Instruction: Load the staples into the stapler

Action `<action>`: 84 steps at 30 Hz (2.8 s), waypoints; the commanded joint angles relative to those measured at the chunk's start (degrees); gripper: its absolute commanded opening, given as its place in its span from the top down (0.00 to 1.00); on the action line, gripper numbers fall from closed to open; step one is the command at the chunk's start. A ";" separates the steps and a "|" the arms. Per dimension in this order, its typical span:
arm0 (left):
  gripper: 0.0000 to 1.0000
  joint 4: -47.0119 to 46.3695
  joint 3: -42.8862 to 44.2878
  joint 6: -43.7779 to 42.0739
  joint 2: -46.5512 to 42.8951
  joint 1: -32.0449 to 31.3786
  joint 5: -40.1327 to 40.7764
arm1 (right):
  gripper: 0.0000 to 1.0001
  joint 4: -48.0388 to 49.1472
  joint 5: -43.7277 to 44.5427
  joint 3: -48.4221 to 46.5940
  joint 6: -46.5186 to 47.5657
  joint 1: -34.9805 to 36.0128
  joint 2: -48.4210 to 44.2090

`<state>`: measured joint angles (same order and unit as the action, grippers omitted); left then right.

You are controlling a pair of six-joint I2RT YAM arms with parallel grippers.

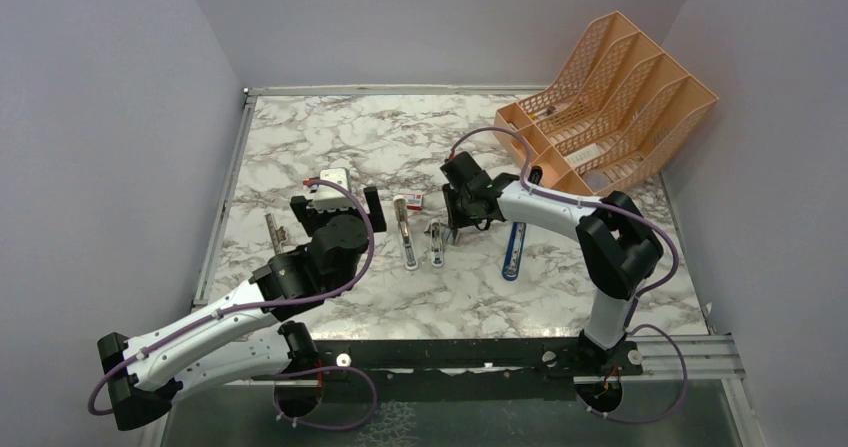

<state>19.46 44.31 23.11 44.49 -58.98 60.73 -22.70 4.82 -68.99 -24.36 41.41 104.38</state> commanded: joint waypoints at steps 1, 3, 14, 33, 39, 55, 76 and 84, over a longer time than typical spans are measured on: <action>0.01 0.12 -0.37 0.15 -0.51 0.18 0.97 | 0.70 -4.73 9.61 -2.51 -0.30 0.59 0.32; 0.01 0.09 -0.37 0.18 -0.47 0.18 0.93 | 0.72 -4.81 9.48 -2.49 0.07 0.69 0.15; 0.01 0.12 -0.37 0.27 -0.12 0.18 0.89 | 0.86 1.06 -0.12 -0.04 4.16 1.64 -0.93; 0.01 0.09 -0.33 0.27 -0.10 0.18 0.88 | 0.79 -1.41 -0.91 -2.11 2.41 2.36 4.08; 0.01 0.09 -0.28 0.31 0.15 0.18 0.88 | 0.98 -2.06 0.12 -2.16 0.92 2.36 3.47; 0.01 0.11 -0.78 1.24 -0.08 0.18 -2.71 | 0.99 7.46 -0.61 7.49 -5.95 2.36 -13.47; 0.01 0.12 -2.20 2.72 -0.06 0.18 -4.66 | 0.76 0.79 2.80 1.05 -1.65 2.54 -1.18; 0.01 0.12 -2.30 2.90 0.28 0.18 -4.34 | 0.70 -0.18 2.74 0.96 -1.66 2.54 0.45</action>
<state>19.49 42.59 25.54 44.75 -58.96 56.38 -21.06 6.13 -66.85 -26.72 43.55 103.33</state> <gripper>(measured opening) 0.987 0.295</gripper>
